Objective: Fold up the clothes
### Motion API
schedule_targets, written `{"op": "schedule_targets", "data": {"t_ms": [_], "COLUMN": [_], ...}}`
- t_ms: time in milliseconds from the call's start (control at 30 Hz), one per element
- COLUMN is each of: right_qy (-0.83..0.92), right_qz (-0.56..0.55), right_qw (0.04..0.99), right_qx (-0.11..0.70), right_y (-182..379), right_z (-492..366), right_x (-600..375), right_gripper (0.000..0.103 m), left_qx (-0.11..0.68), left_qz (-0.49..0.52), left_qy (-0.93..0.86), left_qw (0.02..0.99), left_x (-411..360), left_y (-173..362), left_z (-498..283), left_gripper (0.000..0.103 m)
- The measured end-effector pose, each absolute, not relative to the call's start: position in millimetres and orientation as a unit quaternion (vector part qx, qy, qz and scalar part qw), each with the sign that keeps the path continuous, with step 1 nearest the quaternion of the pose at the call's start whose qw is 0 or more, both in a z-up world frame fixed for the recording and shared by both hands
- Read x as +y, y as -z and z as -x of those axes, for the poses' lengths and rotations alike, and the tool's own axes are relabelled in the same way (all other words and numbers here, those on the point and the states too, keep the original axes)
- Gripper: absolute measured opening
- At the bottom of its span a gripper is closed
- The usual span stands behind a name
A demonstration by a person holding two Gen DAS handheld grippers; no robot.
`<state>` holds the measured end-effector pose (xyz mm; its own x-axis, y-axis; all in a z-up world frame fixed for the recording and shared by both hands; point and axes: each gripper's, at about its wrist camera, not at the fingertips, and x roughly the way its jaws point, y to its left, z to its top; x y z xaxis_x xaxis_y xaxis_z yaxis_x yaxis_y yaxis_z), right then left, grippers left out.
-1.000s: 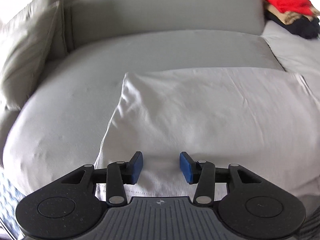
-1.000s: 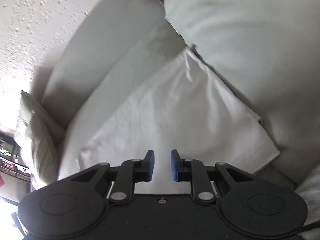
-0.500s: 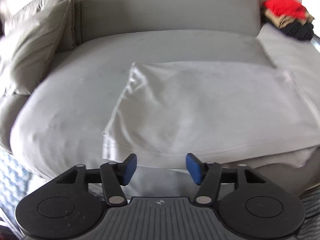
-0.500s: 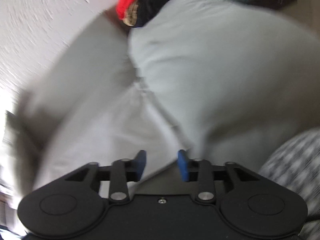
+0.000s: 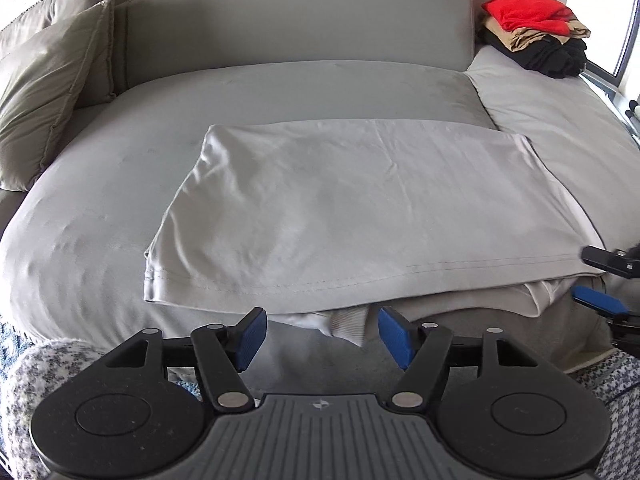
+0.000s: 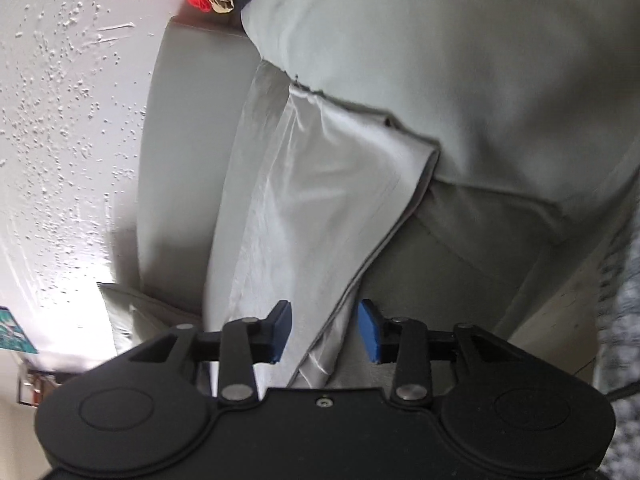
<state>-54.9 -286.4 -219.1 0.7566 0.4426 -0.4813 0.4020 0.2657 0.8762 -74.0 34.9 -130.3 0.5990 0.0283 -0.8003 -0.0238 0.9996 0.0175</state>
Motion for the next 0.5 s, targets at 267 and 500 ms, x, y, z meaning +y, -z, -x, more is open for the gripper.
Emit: {"op": "schedule_targets", "data": {"t_ms": [267, 500], "right_qy": [0.027, 0.029], "right_qz": [-0.656, -0.661], "right_qw": [0.707, 0.713], "right_qx": [0.262, 0.233], "right_y": [236, 241], "right_z": [64, 52], "right_x": [-296, -299], "right_gripper": [0.033, 0.045], "left_qx": [0.438, 0.439], "left_qz": [0.005, 0.021], "left_qy": [-0.017, -0.021], "left_qw": [0.899, 0.898], "left_x": [39, 47], "left_y": [127, 128], "left_z": [74, 70], "left_gripper": [0.065, 0.065]}}
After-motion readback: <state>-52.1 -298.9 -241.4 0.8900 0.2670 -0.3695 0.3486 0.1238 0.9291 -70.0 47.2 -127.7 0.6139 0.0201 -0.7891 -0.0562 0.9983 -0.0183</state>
